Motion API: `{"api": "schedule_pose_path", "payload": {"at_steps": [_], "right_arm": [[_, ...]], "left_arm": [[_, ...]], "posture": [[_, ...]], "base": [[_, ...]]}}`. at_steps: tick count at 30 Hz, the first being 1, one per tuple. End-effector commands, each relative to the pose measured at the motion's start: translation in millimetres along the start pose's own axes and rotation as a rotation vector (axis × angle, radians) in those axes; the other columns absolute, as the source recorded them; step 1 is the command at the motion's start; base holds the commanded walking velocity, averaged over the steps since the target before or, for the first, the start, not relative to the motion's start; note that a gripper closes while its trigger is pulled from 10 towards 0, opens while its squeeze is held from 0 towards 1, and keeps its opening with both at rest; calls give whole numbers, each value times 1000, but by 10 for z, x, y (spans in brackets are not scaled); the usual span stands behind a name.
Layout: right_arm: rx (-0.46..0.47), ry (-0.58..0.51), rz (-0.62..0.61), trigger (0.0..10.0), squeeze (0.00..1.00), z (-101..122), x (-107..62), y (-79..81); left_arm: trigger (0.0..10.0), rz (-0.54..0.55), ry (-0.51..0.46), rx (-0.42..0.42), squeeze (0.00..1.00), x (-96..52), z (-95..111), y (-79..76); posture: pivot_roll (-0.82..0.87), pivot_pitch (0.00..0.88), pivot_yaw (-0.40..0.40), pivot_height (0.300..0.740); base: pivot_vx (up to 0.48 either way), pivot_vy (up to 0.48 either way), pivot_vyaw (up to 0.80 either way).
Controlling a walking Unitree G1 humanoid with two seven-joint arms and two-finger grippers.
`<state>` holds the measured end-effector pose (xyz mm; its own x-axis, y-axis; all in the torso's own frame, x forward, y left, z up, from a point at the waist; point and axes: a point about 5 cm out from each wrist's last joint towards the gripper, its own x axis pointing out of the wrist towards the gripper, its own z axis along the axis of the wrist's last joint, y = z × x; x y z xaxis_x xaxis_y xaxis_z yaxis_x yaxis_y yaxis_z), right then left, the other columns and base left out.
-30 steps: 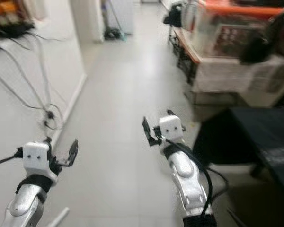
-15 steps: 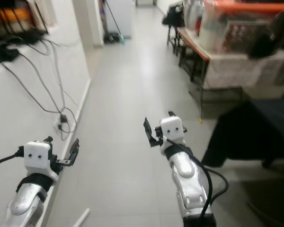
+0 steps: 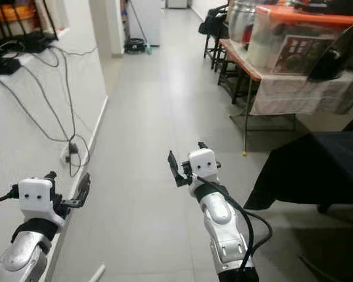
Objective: Building children table
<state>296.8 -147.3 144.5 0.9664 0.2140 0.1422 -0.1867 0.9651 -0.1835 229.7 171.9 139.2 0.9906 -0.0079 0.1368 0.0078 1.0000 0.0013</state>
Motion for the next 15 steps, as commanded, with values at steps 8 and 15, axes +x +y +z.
{"api": "schedule_pose_path", "payload": {"at_steps": [8, 15], "right_arm": [[18, 6, 9, 10000, 0, -22, 22, 24], [18, 9, 2, 10000, 0, -29, 22, 4]], "left_arm": [[10000, -2, 14, -10, 0, -3, -40, -2], [10000, -9, 23, -7, 0, -8, -51, -7]], "posture": [[43, 0, -39, 740], [41, 0, -36, 740]], "base": [[180, 0, 0], [0, 0, 0]]}}
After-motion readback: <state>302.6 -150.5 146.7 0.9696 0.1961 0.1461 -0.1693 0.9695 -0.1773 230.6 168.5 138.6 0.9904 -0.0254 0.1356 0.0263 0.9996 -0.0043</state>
